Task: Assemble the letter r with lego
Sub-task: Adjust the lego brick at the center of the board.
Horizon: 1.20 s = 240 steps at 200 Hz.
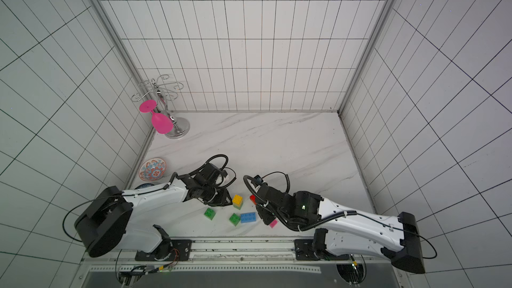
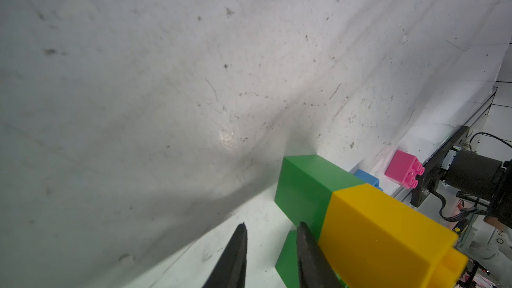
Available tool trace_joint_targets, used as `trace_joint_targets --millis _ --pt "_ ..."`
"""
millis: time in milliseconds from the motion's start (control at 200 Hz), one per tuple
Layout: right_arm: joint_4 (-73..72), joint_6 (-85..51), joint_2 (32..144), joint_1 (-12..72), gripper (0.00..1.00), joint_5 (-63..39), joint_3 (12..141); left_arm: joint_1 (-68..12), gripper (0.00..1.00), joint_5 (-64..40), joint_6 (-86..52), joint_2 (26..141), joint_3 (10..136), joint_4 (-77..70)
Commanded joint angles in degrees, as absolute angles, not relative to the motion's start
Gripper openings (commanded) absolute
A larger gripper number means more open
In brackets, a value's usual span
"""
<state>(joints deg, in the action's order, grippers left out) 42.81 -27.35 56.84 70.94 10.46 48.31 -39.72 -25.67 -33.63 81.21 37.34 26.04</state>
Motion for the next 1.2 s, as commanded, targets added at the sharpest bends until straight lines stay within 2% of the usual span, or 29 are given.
trace_joint_targets --millis 0,275,430,685,900,1000,1194 --pt "44.7 -27.3 57.1 70.9 0.00 10.5 50.2 -40.3 0.32 -25.4 -34.0 81.7 38.3 25.9" --pt "43.6 -21.1 58.1 70.9 0.00 11.8 50.2 -40.9 0.32 -28.4 -36.8 80.9 37.5 22.3" --pt "42.3 -11.1 56.3 70.9 0.00 12.6 49.3 -41.1 0.32 -29.1 -37.2 80.7 36.8 21.7" --pt "38.6 6.2 58.2 65.8 0.00 4.6 48.5 -40.6 0.32 -24.1 -33.8 75.3 37.9 29.2" --pt "32.8 20.6 60.8 64.2 0.00 -6.2 47.0 -31.0 0.32 -25.9 -30.1 66.4 38.7 37.6" --pt "31.8 23.8 63.0 60.8 0.00 -11.1 47.2 -26.5 0.32 -28.2 -28.5 62.7 39.8 40.7" --pt "33.3 27.3 69.3 59.3 0.00 -13.9 51.0 -25.6 0.44 -34.4 -30.1 60.5 41.6 40.6"
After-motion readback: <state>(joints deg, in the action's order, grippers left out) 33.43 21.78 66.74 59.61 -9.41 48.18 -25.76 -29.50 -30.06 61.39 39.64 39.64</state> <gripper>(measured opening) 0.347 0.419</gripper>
